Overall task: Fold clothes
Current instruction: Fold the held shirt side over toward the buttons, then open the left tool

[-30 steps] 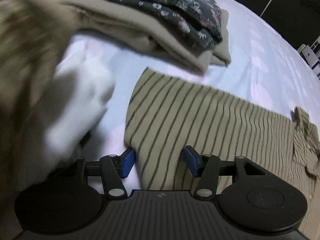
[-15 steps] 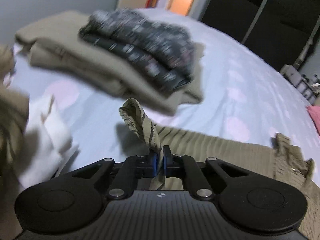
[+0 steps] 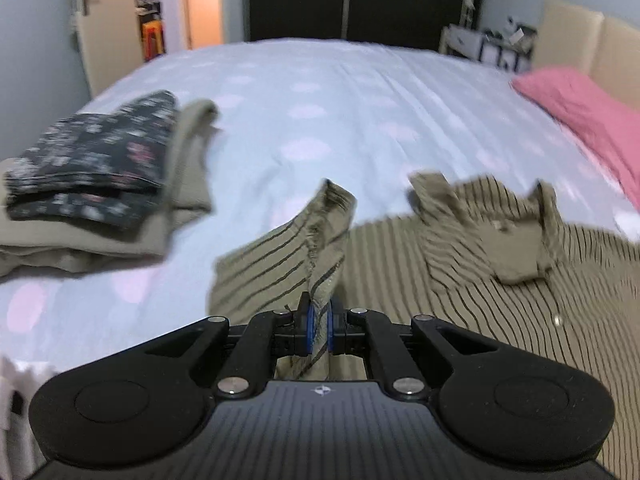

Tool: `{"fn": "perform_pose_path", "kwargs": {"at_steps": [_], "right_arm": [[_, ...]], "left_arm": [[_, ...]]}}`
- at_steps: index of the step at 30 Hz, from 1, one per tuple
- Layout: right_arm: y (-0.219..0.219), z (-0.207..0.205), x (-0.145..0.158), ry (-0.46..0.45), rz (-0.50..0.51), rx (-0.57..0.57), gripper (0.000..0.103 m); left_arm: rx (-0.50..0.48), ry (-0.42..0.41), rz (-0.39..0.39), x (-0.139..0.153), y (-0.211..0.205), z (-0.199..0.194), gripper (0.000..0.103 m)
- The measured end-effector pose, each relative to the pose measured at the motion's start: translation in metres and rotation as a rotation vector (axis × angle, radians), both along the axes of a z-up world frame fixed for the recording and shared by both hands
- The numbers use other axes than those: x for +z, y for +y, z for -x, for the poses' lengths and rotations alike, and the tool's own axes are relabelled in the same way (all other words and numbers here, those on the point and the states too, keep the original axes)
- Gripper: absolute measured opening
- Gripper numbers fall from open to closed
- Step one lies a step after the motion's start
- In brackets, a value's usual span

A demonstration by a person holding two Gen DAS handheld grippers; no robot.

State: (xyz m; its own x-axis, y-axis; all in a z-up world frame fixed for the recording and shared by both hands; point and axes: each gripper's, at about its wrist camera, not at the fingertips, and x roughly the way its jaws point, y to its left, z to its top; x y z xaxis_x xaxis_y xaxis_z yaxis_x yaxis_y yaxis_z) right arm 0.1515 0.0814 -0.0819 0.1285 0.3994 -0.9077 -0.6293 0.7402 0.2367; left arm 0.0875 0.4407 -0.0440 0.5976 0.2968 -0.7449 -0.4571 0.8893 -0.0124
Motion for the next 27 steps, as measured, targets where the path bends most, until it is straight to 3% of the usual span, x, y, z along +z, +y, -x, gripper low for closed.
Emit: {"fn": "perform_pose_path", "kwargs": {"at_steps": [4, 7, 11, 14, 18, 22, 27], "right_arm": [[0.003, 0.003, 0.0, -0.005, 0.0, 0.007, 0.076], [0.005, 0.004, 0.0, -0.012, 0.0, 0.016, 0.076], [0.002, 0.003, 0.002, -0.017, -0.002, 0.009, 0.076], [-0.001, 0.003, 0.004, -0.014, -0.009, -0.001, 0.076], [-0.002, 0.005, 0.007, -0.013, -0.017, 0.006, 0.076], [-0.004, 0.007, 0.009, -0.014, -0.021, 0.011, 0.076], [-0.003, 0.01, 0.011, -0.015, -0.025, 0.021, 0.076]], "left_arm": [[-0.056, 0.073, 0.055, -0.021, -0.014, -0.017, 0.008], [-0.09, 0.103, 0.116, -0.029, -0.02, -0.022, 0.027], [-0.082, 0.056, 0.165, -0.013, -0.018, -0.01, 0.046], [-0.067, 0.043, 0.164, 0.001, -0.014, 0.004, 0.047], [-0.01, 0.11, 0.158, -0.006, -0.004, 0.022, 0.046], [0.06, 0.167, 0.231, -0.024, 0.008, 0.048, 0.045], [0.052, 0.148, 0.356, -0.031, -0.002, 0.077, 0.044]]}}
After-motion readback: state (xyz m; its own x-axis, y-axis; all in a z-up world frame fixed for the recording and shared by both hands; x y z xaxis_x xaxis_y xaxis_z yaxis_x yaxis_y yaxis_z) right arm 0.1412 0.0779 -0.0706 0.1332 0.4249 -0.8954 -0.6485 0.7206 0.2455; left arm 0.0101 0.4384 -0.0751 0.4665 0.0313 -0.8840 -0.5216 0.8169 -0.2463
